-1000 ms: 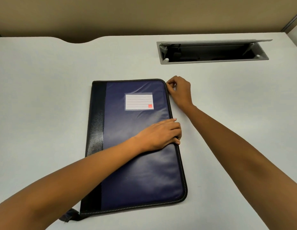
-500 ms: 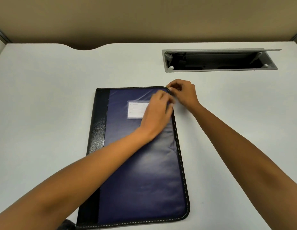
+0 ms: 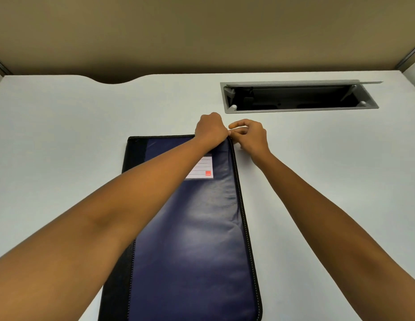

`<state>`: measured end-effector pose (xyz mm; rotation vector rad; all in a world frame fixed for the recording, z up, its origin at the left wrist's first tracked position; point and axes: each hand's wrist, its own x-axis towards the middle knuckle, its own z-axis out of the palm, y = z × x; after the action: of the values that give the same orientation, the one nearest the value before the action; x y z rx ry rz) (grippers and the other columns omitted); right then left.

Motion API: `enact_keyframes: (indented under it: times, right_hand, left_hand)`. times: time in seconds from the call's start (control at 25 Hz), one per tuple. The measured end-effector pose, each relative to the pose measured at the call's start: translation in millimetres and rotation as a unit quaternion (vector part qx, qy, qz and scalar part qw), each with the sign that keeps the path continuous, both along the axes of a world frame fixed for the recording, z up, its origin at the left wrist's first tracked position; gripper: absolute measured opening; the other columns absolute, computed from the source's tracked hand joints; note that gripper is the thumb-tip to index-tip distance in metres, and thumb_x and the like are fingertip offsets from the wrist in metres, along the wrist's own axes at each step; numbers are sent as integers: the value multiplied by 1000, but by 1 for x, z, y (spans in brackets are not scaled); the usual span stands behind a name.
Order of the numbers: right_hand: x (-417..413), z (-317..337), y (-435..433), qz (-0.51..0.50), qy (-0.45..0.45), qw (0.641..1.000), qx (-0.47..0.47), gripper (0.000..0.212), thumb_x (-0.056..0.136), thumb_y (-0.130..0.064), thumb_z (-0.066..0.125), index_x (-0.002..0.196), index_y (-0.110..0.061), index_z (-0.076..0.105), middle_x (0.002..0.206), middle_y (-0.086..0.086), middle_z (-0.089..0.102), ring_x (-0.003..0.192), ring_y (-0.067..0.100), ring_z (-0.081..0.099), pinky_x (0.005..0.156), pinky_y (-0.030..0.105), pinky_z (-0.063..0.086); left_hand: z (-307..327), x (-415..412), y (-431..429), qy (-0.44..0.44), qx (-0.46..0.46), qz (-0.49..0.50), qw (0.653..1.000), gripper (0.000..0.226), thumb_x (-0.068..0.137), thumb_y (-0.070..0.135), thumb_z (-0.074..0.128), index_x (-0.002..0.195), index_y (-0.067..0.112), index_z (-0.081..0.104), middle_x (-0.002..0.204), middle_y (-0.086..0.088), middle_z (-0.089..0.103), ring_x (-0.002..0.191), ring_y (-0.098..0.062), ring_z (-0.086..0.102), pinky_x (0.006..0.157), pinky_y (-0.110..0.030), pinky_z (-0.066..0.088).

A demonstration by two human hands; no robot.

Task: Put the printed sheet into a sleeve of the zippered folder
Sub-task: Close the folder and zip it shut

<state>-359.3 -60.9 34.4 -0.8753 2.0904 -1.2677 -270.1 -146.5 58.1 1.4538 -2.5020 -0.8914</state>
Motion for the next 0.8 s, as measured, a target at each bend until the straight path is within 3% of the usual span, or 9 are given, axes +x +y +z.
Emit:
enact_keyframes:
  times: [0.2,0.32,0.44,0.56,0.72,0.8]
  right_hand:
    - [2,0,7,-1,-47,999,11,22,81,-21,73,101,-18,65,88,5,74,68,8,66,58,15,44]
    - [7,0,6,25,-7,998,55,26,76,-30,78,95,-15,69,80,-2,69,73,9,63,64,18,48]
    - [8,0,3,24,-12,996,81,23,76,-28,79,89,-10,72,78,-1,68,74,13,63,71,25,52]
    - [7,3,1,17,-20,995,96,21,76,-25,79,88,-9,72,78,1,68,73,15,62,75,29,53]
    - [8,3,0,12,-28,995,97,19,76,-24,79,86,-9,72,78,1,67,70,13,60,69,27,52]
    - [9,2,0,7,-30,995,94,18,76,-23,78,86,-10,71,83,2,67,71,13,59,67,25,50]
  left_hand:
    - [-5,-3,-10,22,38,68,997,27,75,21,70,80,10,46,86,-7,55,72,-21,48,45,-23,28]
    - [-5,-7,-10,27,52,86,995,28,73,20,67,66,13,41,80,-5,53,71,-23,50,43,-24,27]
    - [-8,-8,-11,23,51,93,994,28,75,17,64,64,13,39,81,-5,52,73,-25,51,48,-24,31]
    - [-8,-2,-19,13,53,114,992,20,78,16,61,72,9,43,85,-5,53,77,-25,51,62,-28,40]
    - [-6,14,-32,9,85,137,987,25,76,12,58,63,12,37,69,-1,45,66,-21,47,50,-25,33]
    - [-6,23,-34,4,95,140,986,24,75,13,57,63,12,37,66,-1,44,67,-22,47,57,-26,35]
